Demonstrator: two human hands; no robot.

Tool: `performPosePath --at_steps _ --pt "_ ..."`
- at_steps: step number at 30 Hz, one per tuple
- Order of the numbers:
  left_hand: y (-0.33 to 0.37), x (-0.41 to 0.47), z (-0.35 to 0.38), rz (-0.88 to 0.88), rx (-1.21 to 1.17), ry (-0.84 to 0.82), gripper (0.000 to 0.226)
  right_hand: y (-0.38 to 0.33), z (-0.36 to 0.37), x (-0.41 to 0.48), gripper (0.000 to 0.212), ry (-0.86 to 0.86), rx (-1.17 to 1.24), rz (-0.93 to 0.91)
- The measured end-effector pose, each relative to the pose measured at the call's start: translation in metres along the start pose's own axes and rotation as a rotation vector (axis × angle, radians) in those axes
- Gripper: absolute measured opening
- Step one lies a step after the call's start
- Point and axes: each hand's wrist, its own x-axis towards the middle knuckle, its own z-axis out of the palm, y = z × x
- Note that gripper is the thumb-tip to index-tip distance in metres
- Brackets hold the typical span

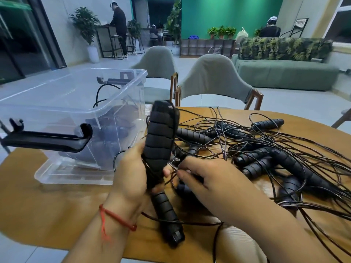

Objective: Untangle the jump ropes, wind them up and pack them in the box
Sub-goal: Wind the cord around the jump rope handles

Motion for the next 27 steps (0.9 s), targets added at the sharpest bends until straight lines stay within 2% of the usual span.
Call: performPosePath --at_steps 3,6,11,14,16,20,23,27 --pt "0.006 0.001 -0.002 0.006 -0.109 0.043 0.048 -0.006 -0.011 -0.001 0.027 -0.05 -0.05 -0.014" --pt "0.005 0.005 -0.007 0.018 -0.046 0.105 0.043 -0.003 -0.029 -0.006 0.033 -0.073 -0.128 -0.008" --pt "0.0 0.017 -0.017 0.103 0.169 0.328 0.029 0.002 -0.06 -0.018 0.047 -0.054 -0.183 -0.021" --pt "-0.006 0.021 -0.021 0.167 0.535 0.392 0.043 -0.006 -0.057 -0.021 0.039 0.001 -0.169 -0.161" --pt "-0.009 0.018 -0.015 0.223 0.784 0.396 0.048 -0.013 -0.048 -0.018 0.033 0.028 -0.16 -0.241" --pt "-0.015 0.01 -0.003 0.319 0.993 0.401 0.041 -0.014 -0.037 -0.014 0.026 0.09 -0.086 -0.301" --pt "-0.017 0.008 -0.002 0.375 1.087 0.375 0.044 -0.014 -0.034 -0.012 0.028 0.106 -0.046 -0.317" --pt "-0.016 0.003 0.0 0.422 1.099 0.287 0.053 -0.01 -0.033 -0.01 0.023 0.136 0.012 -0.324"
